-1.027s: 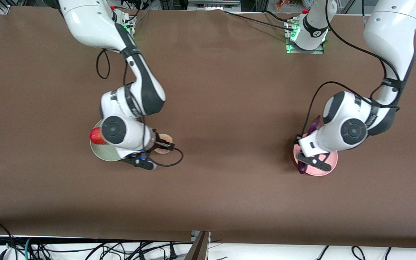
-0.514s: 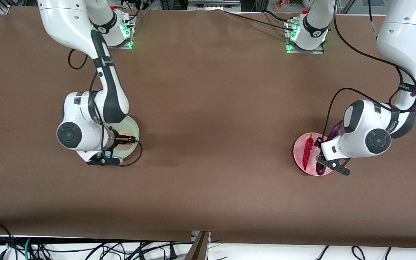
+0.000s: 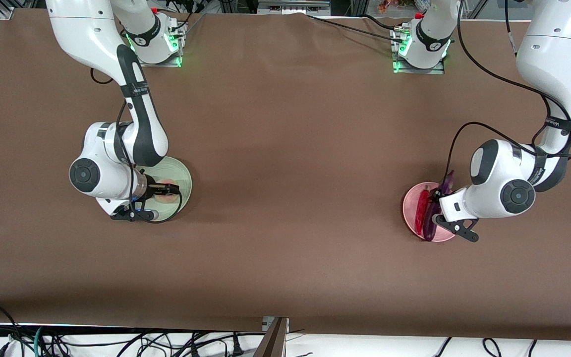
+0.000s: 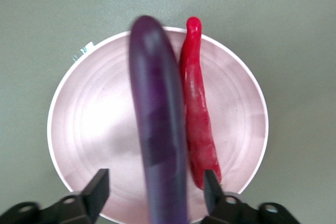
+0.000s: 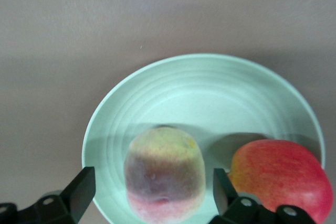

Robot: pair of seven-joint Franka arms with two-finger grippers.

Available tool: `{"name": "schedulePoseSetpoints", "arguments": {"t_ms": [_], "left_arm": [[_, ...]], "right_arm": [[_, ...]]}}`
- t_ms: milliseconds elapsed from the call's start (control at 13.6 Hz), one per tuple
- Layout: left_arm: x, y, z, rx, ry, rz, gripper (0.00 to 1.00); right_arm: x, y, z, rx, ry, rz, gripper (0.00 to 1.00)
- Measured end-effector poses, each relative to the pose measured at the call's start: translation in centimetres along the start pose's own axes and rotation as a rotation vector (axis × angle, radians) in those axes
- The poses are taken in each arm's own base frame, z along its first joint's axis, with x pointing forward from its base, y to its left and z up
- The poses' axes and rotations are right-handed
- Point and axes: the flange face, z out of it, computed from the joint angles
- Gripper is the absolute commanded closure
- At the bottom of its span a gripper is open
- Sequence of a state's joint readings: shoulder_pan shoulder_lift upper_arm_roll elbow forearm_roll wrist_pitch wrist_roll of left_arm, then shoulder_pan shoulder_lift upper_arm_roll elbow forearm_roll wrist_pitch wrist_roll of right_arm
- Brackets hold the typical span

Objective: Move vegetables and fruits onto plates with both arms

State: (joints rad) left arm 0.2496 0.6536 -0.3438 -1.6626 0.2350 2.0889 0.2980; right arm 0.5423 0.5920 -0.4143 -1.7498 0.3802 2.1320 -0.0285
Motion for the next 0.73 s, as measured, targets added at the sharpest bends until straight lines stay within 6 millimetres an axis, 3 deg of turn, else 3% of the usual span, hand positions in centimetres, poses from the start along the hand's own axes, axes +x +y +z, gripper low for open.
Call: {"name": "schedulePoseSetpoints", "arguments": {"t_ms": [147,293,514,734], "left_arm": [[0.1,0.0,-0.1,0.0,0.002,0.0,0.0],[0.4,0.2,-1.1,0.0,0.002,0.004,0.0],[1.8,1.4,-6.2,-0.005,-0.015,0.024,0.0],[2.4,2.9,-11.5,0.022,0.02,0.042,0.0]], "right_arm": [[0.6,2.2,-1.5,0.016,0.013,0.026,0.0],[1.1,2.8,-3.0,0.031,0.023,0.025,0.0],[1.8,0.6,-7.2,0.043,0.029,-0.008,0.0],[1.2,0.2,-14.8,0.042,0.085,-0.023,0.0]]}}
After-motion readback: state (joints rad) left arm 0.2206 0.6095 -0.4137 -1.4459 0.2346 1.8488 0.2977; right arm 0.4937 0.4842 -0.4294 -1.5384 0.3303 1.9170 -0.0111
